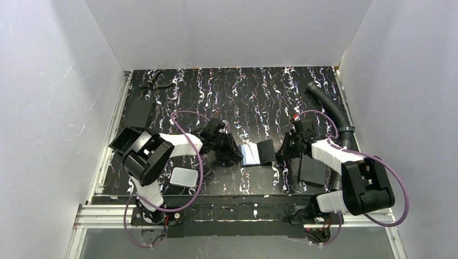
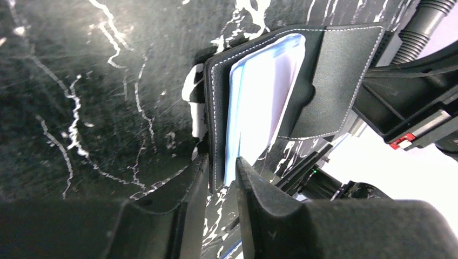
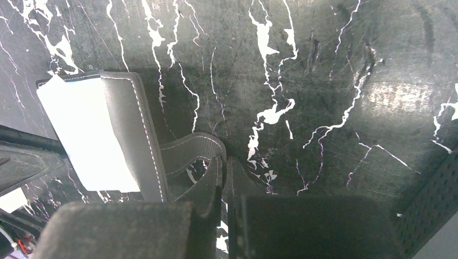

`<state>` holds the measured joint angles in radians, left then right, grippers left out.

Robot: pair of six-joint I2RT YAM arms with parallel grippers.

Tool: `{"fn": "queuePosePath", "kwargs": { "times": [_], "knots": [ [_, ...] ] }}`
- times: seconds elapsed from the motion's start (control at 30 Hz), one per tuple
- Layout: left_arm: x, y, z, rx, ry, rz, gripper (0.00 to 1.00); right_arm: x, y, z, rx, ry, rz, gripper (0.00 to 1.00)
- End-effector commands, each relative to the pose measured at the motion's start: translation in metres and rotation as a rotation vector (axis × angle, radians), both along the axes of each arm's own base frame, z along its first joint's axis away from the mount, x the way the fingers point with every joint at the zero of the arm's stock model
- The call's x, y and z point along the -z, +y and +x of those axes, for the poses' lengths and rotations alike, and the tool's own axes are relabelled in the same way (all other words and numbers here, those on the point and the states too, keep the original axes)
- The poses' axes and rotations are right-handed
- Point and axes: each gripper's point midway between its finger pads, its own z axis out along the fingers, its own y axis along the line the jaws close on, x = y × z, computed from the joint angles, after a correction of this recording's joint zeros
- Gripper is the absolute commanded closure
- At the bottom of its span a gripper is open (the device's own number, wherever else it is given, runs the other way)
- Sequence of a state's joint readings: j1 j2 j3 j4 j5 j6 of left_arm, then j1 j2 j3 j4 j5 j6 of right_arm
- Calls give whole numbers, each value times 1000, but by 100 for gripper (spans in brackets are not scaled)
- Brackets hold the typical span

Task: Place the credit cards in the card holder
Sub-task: Turn over the card slot in the card holder.

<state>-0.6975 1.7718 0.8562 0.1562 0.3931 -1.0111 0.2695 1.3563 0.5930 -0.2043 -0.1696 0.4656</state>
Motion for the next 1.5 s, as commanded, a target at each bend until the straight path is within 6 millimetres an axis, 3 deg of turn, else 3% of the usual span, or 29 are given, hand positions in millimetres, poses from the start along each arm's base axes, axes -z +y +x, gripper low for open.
{"fn": "queuePosePath", "kwargs": {
  "times": [0.0, 0.23, 0.5, 0.63, 0.7, 0.73, 0.77, 0.8, 0.83, 0.93, 0.97, 1.07, 1.17, 1.27, 1.33, 1.47],
  "knots": [
    [-29, -17, 9, 20, -57, -126, 80, 8, -3, -5, -13, 5, -15, 99],
    [-51, -27, 16, 16, -105, -211, 90, 11, 5, -10, -33, 21, 29, 99],
    [-60, -51, 19, 32, -85, -290, 86, 5, 6, -8, -37, 3, 35, 99],
    [-57, -53, 22, 24, -84, -286, 89, 6, 5, -9, -37, 5, 29, 99],
    [-52, -52, 21, 26, -86, -259, 100, 8, 8, -11, -56, 12, 36, 98],
    [-50, -49, 20, 29, -88, -206, 100, 7, 9, -11, -67, 14, 28, 93],
    [-52, -36, 15, 63, -132, -30, 100, 5, 8, -11, -81, 11, -5, 82],
    [-59, -11, 8, 73, -160, 180, 100, -1, 8, -10, -88, 4, -40, 69],
    [-61, 0, 1, 83, -138, 232, 100, -12, 11, -8, -115, -8, -73, 51],
    [-69, 21, -9, 115, -132, 369, 100, -42, 8, -2, -145, -63, -206, 35],
    [-75, 39, -12, 127, -166, 527, 100, -61, 11, -1, -168, -116, -268, 28],
    [-73, 37, -18, 151, -140, 584, 100, -77, 41, -4, -240, -160, -171, 18],
    [-65, 30, -20, 158, -126, 550, 100, -76, 77, -14, -303, -146, 36, 22],
    [-64, 26, -22, 164, -136, 510, 100, -74, 94, -19, -333, -133, 139, 30],
    [-58, 28, -25, 167, -137, 498, 100, -75, 100, -15, -322, -154, 198, 41],
    [-52, 26, -29, 165, -124, 425, 100, -67, 97, -17, -299, -119, 291, 53]
  ]
}}
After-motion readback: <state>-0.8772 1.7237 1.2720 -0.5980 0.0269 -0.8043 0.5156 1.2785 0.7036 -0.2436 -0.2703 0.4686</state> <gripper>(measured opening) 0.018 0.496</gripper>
